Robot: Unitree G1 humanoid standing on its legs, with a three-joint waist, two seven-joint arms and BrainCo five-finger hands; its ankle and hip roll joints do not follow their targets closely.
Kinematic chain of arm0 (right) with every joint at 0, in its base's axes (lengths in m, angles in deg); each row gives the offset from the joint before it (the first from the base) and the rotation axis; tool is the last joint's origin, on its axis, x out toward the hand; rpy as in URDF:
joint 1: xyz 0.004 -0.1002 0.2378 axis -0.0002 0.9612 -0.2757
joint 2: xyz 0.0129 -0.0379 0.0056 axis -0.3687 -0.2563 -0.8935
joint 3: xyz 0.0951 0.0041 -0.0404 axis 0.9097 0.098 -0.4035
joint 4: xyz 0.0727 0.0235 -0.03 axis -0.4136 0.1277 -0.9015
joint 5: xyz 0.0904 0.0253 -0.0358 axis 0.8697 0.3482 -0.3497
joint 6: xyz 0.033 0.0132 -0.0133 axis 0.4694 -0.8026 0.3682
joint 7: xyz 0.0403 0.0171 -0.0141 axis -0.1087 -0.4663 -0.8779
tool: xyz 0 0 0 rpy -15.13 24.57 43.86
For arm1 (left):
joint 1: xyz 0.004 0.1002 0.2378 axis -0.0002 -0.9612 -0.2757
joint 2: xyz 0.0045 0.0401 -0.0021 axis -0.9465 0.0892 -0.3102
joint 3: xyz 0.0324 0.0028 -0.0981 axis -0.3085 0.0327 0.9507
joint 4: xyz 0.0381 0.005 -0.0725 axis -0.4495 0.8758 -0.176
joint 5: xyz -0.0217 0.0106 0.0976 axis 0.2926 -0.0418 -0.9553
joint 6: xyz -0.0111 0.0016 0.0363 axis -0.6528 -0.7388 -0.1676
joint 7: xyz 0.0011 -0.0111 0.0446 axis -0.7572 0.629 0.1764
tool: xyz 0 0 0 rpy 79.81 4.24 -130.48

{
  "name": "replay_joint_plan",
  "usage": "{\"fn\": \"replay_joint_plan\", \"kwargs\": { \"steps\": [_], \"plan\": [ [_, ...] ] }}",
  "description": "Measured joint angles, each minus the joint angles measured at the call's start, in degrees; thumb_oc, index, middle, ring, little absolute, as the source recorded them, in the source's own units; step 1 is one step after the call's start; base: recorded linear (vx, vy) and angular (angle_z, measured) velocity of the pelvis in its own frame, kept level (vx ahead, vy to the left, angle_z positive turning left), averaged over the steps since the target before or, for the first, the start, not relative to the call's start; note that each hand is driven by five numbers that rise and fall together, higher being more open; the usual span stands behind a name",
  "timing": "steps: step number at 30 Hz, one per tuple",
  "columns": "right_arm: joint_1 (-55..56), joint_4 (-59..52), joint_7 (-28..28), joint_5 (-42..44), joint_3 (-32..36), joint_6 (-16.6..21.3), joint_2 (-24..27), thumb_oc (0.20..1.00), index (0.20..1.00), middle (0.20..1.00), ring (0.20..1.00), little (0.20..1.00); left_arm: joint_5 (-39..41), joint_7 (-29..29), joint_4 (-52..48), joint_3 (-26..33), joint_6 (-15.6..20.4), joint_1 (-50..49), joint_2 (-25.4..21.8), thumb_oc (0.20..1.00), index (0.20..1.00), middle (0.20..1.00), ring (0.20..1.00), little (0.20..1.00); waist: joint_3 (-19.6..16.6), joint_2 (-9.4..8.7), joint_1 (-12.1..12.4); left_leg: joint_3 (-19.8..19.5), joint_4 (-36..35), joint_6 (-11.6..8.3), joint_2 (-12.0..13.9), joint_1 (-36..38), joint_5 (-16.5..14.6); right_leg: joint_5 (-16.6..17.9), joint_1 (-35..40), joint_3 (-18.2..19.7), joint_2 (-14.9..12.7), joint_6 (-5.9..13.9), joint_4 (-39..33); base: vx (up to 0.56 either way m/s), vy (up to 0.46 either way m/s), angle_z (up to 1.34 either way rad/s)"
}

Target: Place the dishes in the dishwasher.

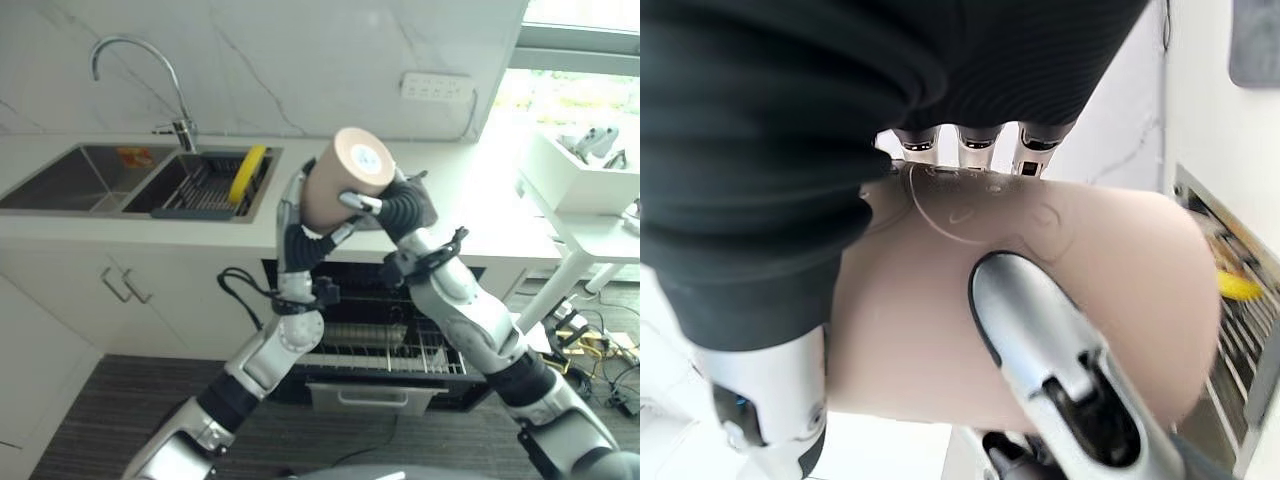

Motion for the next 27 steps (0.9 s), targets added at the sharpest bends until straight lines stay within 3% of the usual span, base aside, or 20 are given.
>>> {"fn": "replay_joint_plan", "kwargs": {
  "steps": [9, 10, 11, 12, 27],
  "plan": [
    [-0.4, 0.0, -0.5, 0.0, 0.0, -1.0, 0.0, 1.000, 1.000, 1.000, 1.000, 1.000, 0.1, 0.0, 0.2, 0.0, 0.0, 0.0, 0.0, 0.200, 0.200, 0.200, 0.200, 0.200, 0.0, 0.04, 0.0, 0.0, 0.0, 0.00, 0.0, 0.0, 0.0, 0.0, 0.0, 0.0, 0.0, 0.00, 0.0, 0.00, 0.000, 0.00],
    [-0.4, 0.0, -0.5, 0.0, 0.0, -1.0, 0.1, 0.464, 0.464, 0.464, 0.464, 0.464, 0.1, -0.1, 0.2, 0.0, 0.0, 0.0, 0.0, 0.200, 0.200, 0.200, 0.200, 0.200, 0.0, 0.05, 0.0, 0.0, 0.0, 0.00, 0.0, 0.0, 0.0, 0.0, 0.0, 0.0, 0.0, 0.00, 0.0, 0.00, 0.000, 0.00],
    [-0.4, 0.0, -0.7, 0.0, -0.1, -1.0, 0.1, 0.385, 0.385, 0.385, 0.385, 0.385, 0.4, -0.2, 0.3, 0.0, 0.0, 0.0, 0.0, 0.200, 0.200, 0.200, 0.200, 0.200, 0.0, 0.06, 0.0, 0.0, 0.0, 0.00, 0.0, 0.0, 0.0, 0.0, 0.0, 0.0, 0.0, 0.00, 0.0, 0.00, 0.000, 0.00],
    [-0.4, 0.0, -0.4, 0.0, -0.1, -1.0, 0.2, 0.200, 0.200, 0.200, 0.200, 0.200, 0.5, -0.1, 0.5, 0.1, 0.0, 0.0, -0.1, 0.200, 0.200, 0.200, 0.200, 0.200, 0.0, 0.08, 0.0, -0.1, 0.0, 0.00, 0.0, 0.0, 0.0, 0.0, 0.0, 0.0, 0.0, 0.00, 0.0, 0.00, 0.000, 0.00],
    [-0.4, 0.2, 0.0, -0.4, 0.9, -0.5, 0.2, 0.200, 0.200, 0.200, 0.200, 0.200, 0.5, -0.1, 0.4, -0.8, 0.5, 0.0, 0.0, 0.200, 0.200, 0.200, 0.200, 0.200, 0.0, 0.12, 0.1, -0.1, 0.0, -0.01, 0.0, 0.0, 0.0, 0.0, 0.0, -0.2, 0.0, 0.00, 0.0, 0.00, 0.000, 0.00]
  ]
}}
